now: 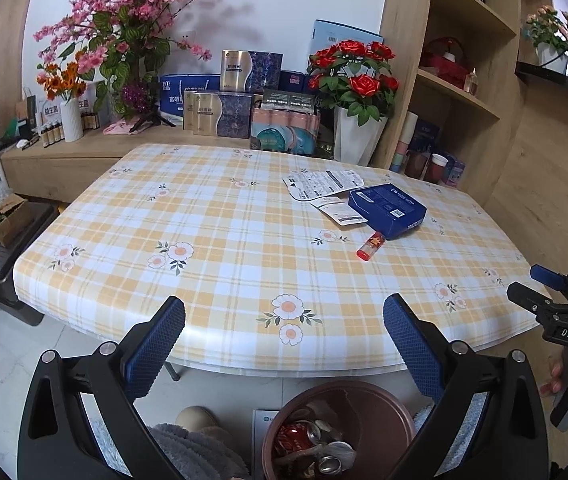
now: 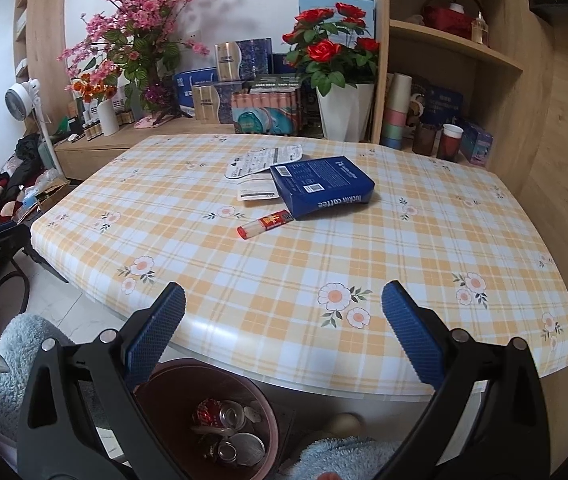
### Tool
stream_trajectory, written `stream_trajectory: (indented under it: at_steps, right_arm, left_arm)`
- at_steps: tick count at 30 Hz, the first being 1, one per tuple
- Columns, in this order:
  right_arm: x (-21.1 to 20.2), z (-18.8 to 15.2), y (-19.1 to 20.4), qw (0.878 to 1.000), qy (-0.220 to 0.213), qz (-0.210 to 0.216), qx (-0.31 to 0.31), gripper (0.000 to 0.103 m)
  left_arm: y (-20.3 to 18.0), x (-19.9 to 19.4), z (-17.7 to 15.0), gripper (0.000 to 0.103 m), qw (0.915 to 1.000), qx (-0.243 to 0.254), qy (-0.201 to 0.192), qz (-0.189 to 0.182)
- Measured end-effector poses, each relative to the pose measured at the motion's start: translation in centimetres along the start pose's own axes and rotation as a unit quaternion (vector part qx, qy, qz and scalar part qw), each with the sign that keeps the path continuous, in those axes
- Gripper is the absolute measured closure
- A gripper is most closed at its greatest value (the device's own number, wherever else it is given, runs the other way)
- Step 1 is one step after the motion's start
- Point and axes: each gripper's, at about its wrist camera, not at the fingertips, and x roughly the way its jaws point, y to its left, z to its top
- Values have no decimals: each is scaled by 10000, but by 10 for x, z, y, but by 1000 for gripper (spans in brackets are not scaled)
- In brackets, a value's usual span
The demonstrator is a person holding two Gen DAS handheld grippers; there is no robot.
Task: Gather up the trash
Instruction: 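Move both grippers back over the table toward the red lighter, then grasp the red lighter with the left gripper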
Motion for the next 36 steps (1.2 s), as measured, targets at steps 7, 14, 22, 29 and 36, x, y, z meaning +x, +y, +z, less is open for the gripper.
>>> stream_trajectory:
  at_steps: [7, 14, 22, 29, 36]
  right_arm:
    - [17, -3, -15, 9999, 68, -64, 83, 6]
    - [43, 5, -40, 9992, 82, 28, 385, 6]
    - [82, 16, -76, 9964, 165, 99, 826, 6]
    - [116, 24, -96, 9937, 477, -194, 991, 6]
    - [139, 27, -113, 9876, 639, -288, 1403, 7]
  left_arm:
    - [-6, 22, 7, 6, 9995, 36, 24, -318]
    - [-21, 76, 23, 6, 9974, 194, 471, -513]
    - [-71, 155, 43, 9, 9844, 1153, 788, -1070]
    - [-111, 238, 56, 35, 9626, 1716, 1387, -1569]
    - [-140, 294, 60, 51, 9470, 2077, 1877, -1572]
